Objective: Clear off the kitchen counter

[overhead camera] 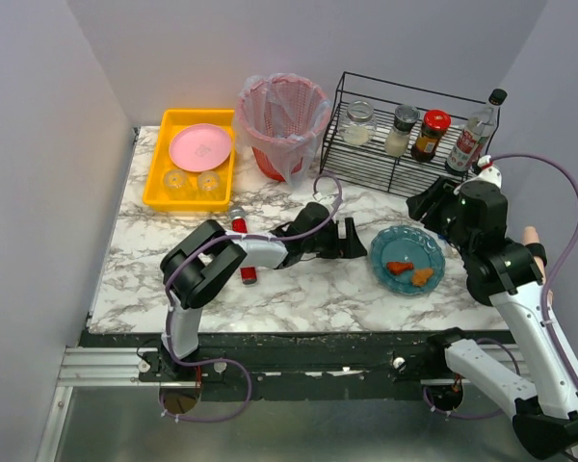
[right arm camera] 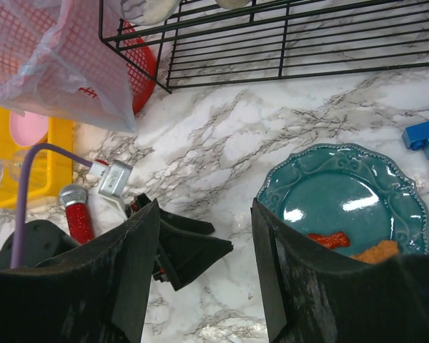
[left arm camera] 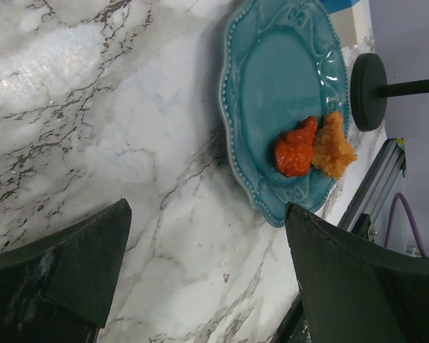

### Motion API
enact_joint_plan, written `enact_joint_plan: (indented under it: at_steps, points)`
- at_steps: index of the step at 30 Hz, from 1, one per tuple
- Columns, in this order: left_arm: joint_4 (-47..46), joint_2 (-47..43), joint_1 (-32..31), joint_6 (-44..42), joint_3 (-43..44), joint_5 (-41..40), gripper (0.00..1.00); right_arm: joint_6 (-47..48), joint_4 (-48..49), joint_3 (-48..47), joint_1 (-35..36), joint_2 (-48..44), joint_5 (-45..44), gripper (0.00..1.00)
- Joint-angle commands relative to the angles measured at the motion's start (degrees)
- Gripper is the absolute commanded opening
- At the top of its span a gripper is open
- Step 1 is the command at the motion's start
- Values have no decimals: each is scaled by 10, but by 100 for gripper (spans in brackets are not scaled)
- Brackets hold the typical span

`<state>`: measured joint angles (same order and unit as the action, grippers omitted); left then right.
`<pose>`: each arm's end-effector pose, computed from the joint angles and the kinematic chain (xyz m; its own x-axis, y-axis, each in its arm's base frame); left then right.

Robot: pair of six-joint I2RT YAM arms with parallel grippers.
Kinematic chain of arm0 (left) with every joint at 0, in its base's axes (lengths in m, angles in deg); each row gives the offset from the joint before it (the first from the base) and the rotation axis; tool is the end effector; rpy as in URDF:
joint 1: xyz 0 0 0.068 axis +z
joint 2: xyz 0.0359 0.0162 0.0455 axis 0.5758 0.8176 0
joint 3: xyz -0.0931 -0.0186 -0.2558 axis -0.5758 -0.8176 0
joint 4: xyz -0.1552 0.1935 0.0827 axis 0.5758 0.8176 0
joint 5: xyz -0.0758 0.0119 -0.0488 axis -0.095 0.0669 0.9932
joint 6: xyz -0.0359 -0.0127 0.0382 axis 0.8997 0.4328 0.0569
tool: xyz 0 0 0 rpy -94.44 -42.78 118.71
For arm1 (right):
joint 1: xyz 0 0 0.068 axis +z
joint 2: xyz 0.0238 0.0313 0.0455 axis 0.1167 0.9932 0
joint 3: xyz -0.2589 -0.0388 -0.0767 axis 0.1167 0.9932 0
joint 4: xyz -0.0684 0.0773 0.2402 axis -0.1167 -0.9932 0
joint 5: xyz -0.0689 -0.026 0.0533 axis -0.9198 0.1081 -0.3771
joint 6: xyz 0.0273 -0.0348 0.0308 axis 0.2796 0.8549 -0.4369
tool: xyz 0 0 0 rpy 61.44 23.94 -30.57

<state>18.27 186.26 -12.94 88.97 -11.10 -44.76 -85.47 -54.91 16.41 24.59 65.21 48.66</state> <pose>0.2669 -0.3120 0.1582 -0.8653 -0.1000 -0.4911 0.3510 0.5786 -0.7362 0.1641 0.0445 0.3769 -0.3825 0.4466 -0.8089 0.1348 0.8930 0.4293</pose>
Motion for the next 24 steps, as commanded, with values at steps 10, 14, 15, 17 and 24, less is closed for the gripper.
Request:
enact_joint_plan:
  at_steps: [10,14,15,17,24]
  points:
    - [-80,121,-24,45,64,25,88,3,-5,14,-3,-9,22,63]
    - [-81,145,-24,55,78,32,82,5,-3,14,-3,-9,25,63]
    - [-78,151,-25,55,84,34,80,6,-3,14,-3,-9,26,63]
    - [-64,161,-28,53,98,38,76,7,-1,13,-3,-6,31,63]
    - [-6,189,-40,30,145,36,67,8,0,12,-3,-4,37,63]
